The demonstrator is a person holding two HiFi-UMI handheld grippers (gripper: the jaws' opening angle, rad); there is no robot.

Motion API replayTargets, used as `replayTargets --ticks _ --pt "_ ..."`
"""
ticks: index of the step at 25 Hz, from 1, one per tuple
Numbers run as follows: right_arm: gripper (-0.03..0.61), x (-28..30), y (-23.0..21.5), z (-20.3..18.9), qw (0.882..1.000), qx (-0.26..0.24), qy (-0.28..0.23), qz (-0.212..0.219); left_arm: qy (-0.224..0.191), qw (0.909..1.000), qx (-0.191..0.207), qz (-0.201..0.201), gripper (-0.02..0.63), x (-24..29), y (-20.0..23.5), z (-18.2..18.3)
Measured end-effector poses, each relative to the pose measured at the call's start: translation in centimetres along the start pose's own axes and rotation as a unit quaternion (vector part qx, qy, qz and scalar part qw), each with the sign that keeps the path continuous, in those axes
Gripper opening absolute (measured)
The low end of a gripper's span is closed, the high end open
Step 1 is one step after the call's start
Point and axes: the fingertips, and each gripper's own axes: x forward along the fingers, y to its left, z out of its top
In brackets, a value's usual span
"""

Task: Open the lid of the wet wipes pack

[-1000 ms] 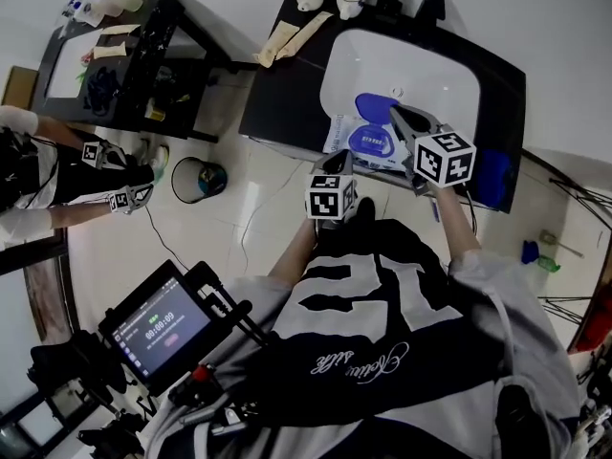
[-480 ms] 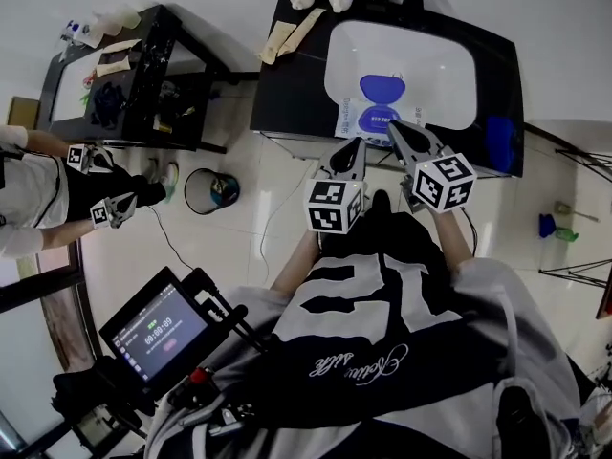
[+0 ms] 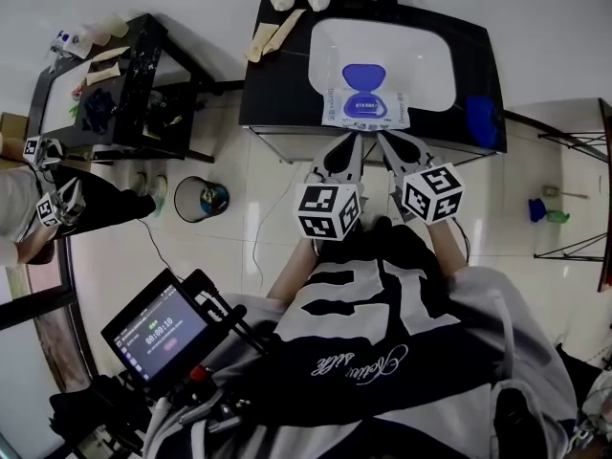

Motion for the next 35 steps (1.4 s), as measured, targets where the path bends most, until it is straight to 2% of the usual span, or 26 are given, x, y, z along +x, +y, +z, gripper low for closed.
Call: replayTargets --ticks 10,15,23,29,35 --pt "0.0 -5.5 1.3 0.2 0.999 -0.005 -0.014 0.042 -0.027 0.9992 -0.007 0.03 -0.002 -1.8 -5.0 -0.5" --pt "0.0 -12.3 1.5 -2.4 0.998 -0.029 -0.004 0.064 -0.041 0.9975 -0.011 0.057 -0.002 -4.4 -11.2 -2.8" --pt "0.0 -17.9 1.5 -4.3 0.995 -0.023 -0.003 0.102 -0.027 0.9936 -0.04 0.102 -0.002 -7.3 -16.1 -7.3" --pt "0.0 -20.4 3.1 -4.9 0.992 -0.018 -0.013 0.123 -0.023 0.9929 -0.015 0.116 -0.002 -8.8 -18.2 -7.9" --pt "0.0 -21.3 3.4 -4.7 0.992 -0.011 -0.026 0.126 -0.019 0.993 0.002 0.116 -0.002 -8.7 -19.1 -8.1"
